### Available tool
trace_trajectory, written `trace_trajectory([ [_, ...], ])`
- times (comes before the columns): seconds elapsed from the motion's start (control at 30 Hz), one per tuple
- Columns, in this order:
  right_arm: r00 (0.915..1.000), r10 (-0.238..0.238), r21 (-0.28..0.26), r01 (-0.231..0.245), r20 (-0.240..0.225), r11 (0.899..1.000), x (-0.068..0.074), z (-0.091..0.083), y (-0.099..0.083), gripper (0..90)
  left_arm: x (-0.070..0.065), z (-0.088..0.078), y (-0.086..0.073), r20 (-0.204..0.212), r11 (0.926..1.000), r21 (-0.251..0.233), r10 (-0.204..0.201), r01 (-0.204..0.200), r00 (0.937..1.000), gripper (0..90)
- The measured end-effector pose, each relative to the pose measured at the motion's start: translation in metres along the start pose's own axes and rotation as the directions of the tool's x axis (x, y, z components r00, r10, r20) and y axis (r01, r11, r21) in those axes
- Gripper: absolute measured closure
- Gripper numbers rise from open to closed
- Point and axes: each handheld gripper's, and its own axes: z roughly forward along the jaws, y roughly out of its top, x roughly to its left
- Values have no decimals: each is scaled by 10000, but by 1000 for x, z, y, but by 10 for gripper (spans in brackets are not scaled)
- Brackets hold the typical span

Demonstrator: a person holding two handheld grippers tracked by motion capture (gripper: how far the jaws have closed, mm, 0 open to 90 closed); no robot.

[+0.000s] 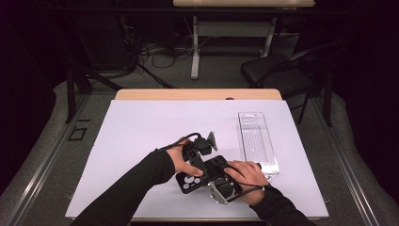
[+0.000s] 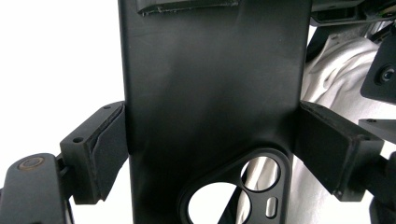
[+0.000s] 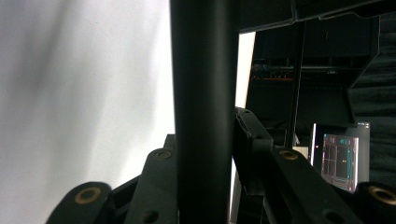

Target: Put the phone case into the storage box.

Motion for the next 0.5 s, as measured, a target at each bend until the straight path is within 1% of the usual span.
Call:
trace_trajectory([
  [0.27,9999,-64,15,64,108,10000,0,0,0,764,0,0,0,44,10000,15,-54,54,10000,145],
  [0.43,9995,-257,1,257,171,9997,0,0,1,783,1,1,0,80,10000,43,-35,34,10000,145],
  [0.5,9995,-253,13,253,200,9997,1,0,1,791,1,1,0,88,10000,41,-43,43,10000,144],
])
